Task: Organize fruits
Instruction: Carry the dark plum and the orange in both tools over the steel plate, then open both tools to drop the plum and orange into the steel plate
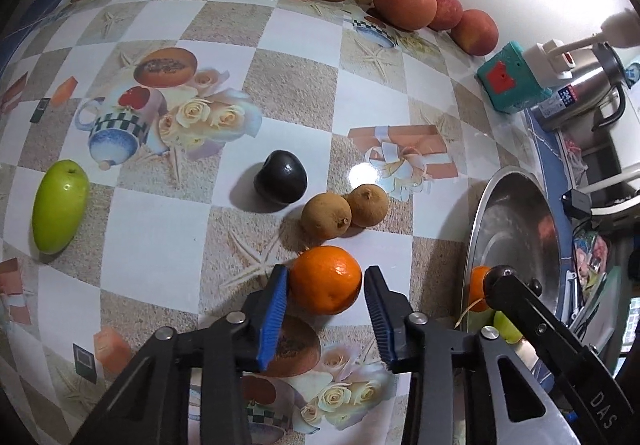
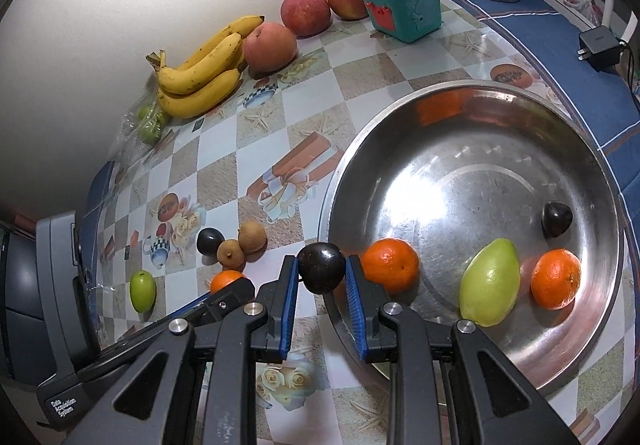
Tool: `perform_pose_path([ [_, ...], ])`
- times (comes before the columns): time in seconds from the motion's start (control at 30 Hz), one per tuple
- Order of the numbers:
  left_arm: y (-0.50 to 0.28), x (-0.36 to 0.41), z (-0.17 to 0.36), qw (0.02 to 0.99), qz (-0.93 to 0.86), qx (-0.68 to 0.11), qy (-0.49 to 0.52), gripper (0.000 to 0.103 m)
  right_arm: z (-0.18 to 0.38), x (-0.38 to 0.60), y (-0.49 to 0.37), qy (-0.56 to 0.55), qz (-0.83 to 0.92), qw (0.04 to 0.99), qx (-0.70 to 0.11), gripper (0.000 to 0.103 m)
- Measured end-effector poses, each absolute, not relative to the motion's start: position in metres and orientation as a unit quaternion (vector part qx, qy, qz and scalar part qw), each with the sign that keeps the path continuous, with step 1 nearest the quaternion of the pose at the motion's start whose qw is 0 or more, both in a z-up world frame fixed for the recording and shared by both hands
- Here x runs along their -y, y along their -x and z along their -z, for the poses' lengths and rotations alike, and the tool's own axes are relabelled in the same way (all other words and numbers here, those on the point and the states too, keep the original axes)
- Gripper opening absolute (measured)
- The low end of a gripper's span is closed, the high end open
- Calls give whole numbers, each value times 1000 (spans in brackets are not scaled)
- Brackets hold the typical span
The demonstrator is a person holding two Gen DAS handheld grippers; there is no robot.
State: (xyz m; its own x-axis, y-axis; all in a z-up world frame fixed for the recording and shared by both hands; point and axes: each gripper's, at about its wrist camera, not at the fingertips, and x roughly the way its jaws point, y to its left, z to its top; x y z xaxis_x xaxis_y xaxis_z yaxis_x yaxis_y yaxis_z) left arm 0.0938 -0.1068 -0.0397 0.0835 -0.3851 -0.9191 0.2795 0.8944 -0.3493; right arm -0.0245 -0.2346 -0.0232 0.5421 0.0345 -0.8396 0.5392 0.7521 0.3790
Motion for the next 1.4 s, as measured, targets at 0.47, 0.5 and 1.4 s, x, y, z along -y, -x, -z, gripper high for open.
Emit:
perform_pose_path([
  [0.47, -87, 103, 11, 746, 250, -615, 51, 39, 21, 243, 31, -331, 162, 817, -444, 25],
  [0.5, -85, 104, 7, 748, 256, -611, 50, 39, 21, 246, 32, -334, 165, 816, -441, 25],
  [1.4, -47, 196, 2, 754, 387, -530, 27, 39, 35, 316, 76, -357, 297, 799, -381, 25],
])
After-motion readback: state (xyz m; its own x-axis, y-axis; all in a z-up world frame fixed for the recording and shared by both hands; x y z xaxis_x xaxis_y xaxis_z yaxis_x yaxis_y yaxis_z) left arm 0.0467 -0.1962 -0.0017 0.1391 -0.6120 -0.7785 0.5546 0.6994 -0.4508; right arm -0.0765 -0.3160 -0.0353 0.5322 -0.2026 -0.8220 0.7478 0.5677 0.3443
